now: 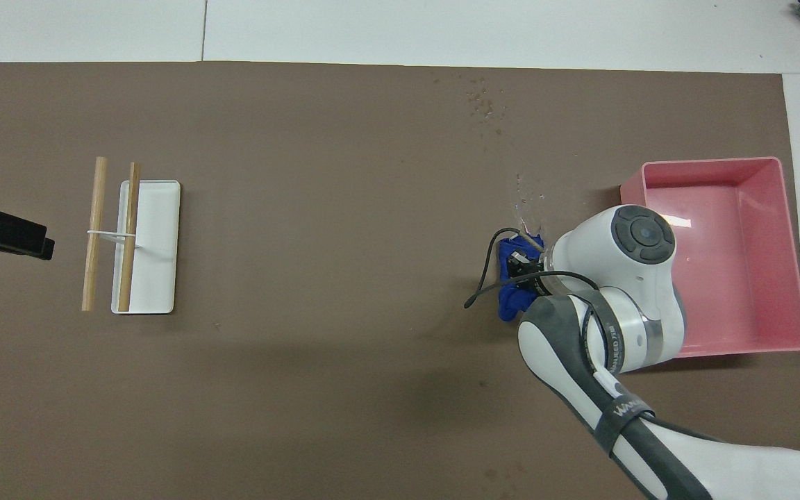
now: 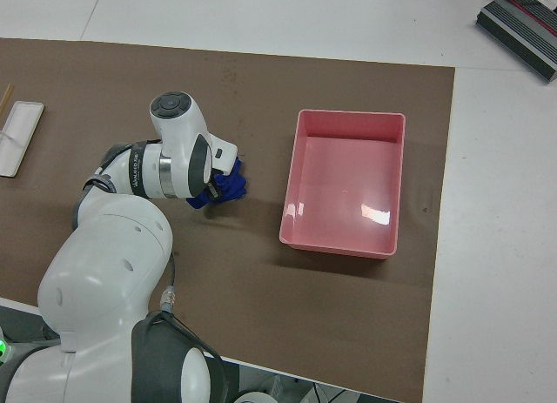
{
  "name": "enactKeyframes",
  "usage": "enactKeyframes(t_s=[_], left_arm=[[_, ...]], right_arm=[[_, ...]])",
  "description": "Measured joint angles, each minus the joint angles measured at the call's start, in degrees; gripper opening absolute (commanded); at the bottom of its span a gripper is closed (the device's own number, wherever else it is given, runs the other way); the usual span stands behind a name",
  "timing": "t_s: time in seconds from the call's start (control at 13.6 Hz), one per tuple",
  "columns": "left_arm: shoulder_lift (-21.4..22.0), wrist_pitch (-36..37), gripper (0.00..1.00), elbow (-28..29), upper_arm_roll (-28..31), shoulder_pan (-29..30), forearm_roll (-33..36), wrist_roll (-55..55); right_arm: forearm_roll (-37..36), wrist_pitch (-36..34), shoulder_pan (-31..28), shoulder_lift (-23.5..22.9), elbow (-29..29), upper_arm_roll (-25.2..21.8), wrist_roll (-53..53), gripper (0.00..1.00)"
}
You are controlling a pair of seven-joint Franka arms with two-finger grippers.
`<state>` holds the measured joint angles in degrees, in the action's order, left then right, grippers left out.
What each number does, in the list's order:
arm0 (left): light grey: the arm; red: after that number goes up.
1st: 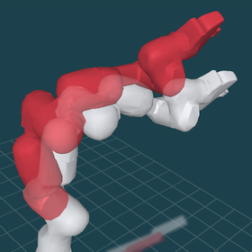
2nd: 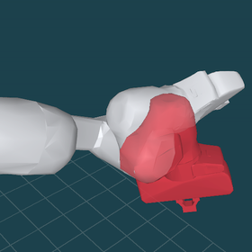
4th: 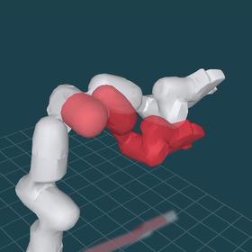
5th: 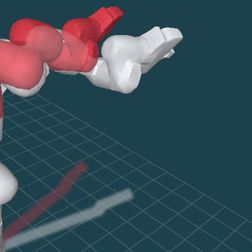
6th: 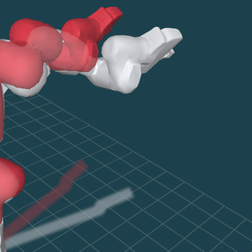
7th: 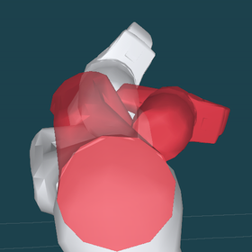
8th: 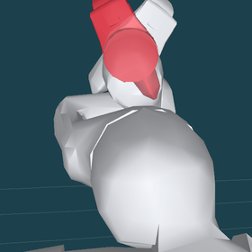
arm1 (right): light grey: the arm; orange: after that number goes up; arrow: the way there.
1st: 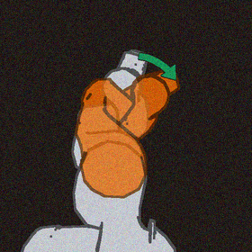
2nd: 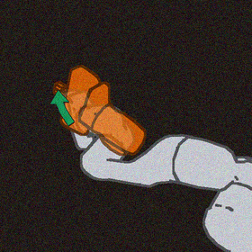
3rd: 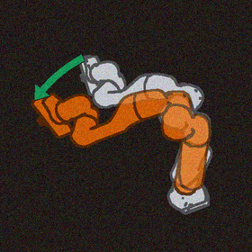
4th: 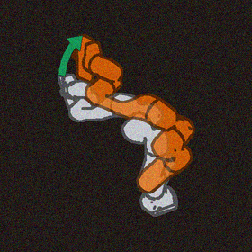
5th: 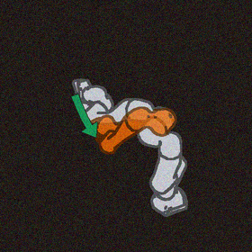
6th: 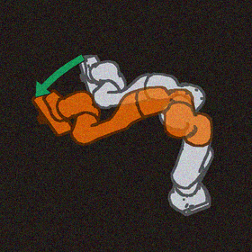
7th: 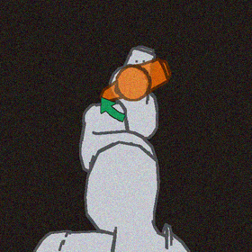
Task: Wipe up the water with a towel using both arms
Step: 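Carry the towel into the pink bin with the right gripper, then open the right gripper to release the towel in the bin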
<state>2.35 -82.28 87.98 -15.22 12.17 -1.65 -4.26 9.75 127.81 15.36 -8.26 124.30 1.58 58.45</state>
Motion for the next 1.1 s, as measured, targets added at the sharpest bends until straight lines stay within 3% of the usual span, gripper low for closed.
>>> enactKeyframes(t_s=[0.37,0.59,0.81,1.1], left_arm=[[0.3,0.0,1.0,0.4,0.1,0.0,0.0,0.0],[0.3,0.0,1.0,0.4,0.0,0.0,0.0,0.0],[0.3,0.0,1.0,0.4,0.0,0.0,0.0,0.0],[0.4,0.0,1.0,0.4,0.0,0.0,0.0,0.0]], right_arm=[[0.0,-10.8,-1.7,5.1,-6.2,-0.6,0.0,0.0],[0.0,-14.0,-6.1,9.7,-9.3,-0.7,-2.2,0.0],[0.0,-15.3,-13.8,13.1,-9.3,-0.9,-13.0,0.0],[0.0,-15.5,-26.3,13.0,-7.2,-1.2,-32.3,0.0]])
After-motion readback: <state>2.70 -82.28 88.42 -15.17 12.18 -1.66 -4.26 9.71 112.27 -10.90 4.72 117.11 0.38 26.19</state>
